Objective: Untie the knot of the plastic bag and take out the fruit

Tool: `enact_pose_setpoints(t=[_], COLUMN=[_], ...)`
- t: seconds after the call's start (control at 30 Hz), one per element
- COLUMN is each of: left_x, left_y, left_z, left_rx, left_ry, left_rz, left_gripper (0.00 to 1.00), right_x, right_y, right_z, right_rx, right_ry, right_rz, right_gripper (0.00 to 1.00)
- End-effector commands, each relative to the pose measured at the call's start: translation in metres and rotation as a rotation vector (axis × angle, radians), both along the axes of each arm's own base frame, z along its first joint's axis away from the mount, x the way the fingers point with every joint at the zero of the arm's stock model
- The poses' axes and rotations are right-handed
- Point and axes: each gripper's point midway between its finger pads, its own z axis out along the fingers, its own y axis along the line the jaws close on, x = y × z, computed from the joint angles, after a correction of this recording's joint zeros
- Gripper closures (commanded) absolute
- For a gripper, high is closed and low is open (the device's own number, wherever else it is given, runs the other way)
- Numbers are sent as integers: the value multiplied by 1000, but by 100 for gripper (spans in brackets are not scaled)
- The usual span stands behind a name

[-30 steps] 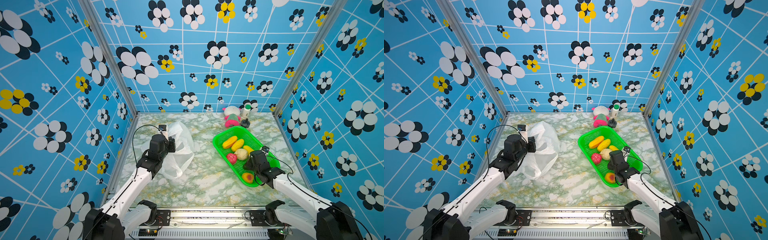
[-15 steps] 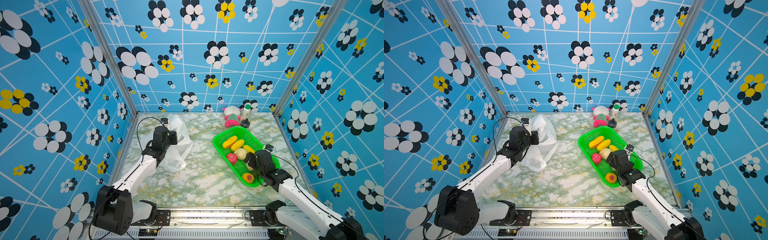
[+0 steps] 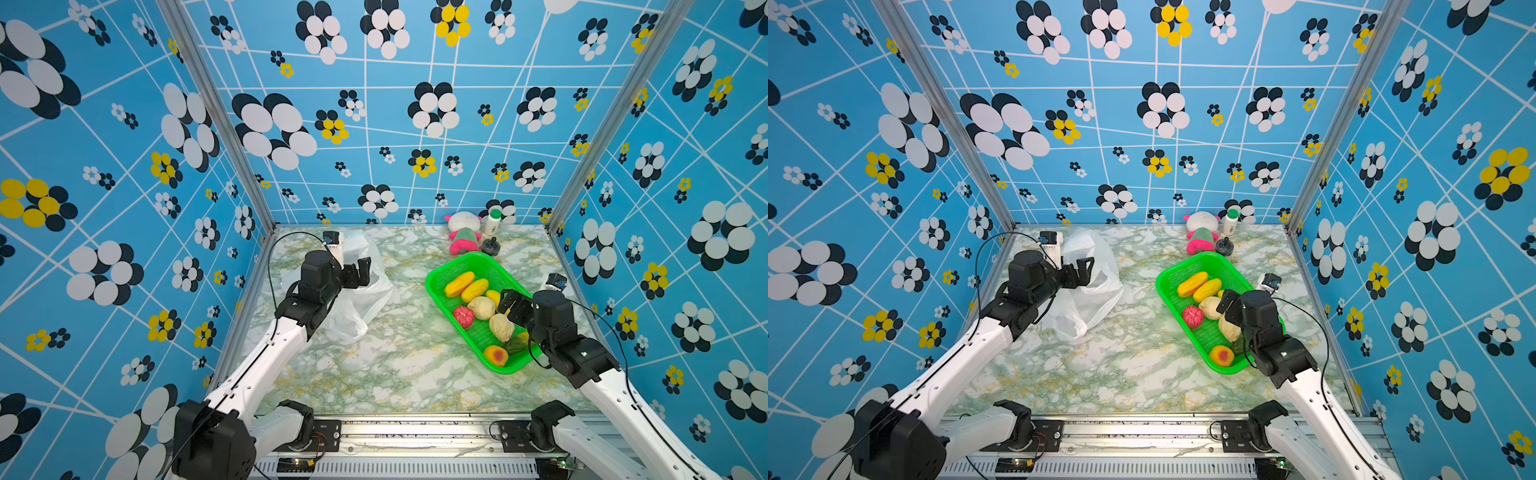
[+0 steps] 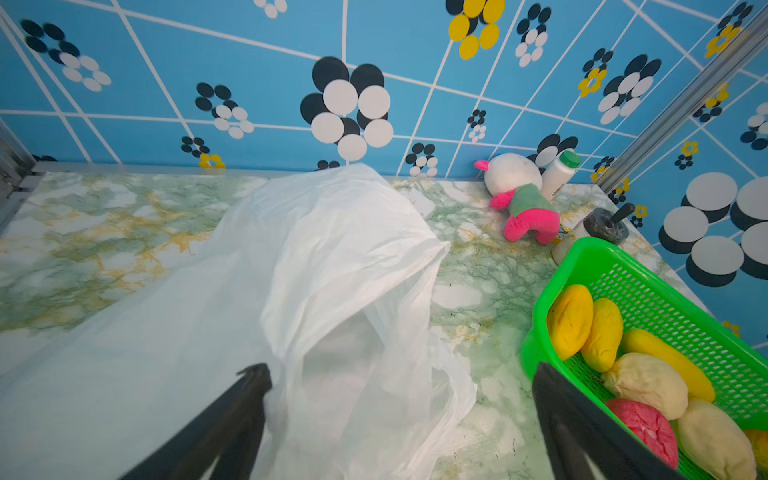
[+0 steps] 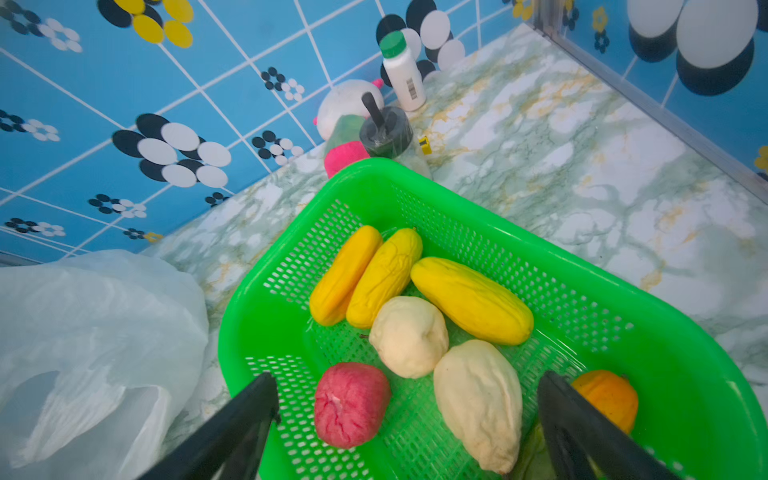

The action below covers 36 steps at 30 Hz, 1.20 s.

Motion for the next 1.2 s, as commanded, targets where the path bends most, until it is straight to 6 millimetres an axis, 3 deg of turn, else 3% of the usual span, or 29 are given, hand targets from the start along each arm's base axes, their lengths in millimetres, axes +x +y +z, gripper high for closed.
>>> enact_pose_setpoints(t=[0.0, 0.13, 0.23, 0.4, 0.53, 0.63, 0.7, 0.83, 0.9, 1.07, 1.17], left_x=[-30, -70, -95, -111, -112, -105, -98, -92, -94, -75, -57], left_y=[23, 70, 113, 160, 192, 202, 205, 211, 216, 206, 191], left_z=[49, 75, 73, 31, -16, -59, -85, -122, -137, -160, -162], left_rx=[-32, -73, -92, -51, -15, 39, 61, 110, 143, 204, 223], left_ry=[-115, -245, -251, -187, -153, -111, -73, 0, 40, 60, 93], left_rz=[76, 255, 445, 669, 851, 902, 912, 957, 987, 891, 789], left_gripper=[1, 1, 1, 1, 1, 1, 1, 1, 1, 1, 1], right_x=[-2, 7, 17, 40, 40, 27, 20, 16, 25, 42, 54], right_y=[0, 11, -9, -45, -82, -115, -127, -122, -109, -107, -99], right_z=[30, 59, 63, 39, 14, -2, -12, -35, -51, -87, -101], right_rx=[0, -24, -142, -331, -445, -471, -487, -416, -398, -421, -417], right_ry=[-68, -247, -337, -267, -180, -136, -107, -89, -107, -46, -12], right_rz=[21, 101, 2, -116, -218, -335, -380, -360, -278, -254, -198], right_gripper=[1, 1, 0, 1, 0, 0, 1, 1, 0, 1, 1])
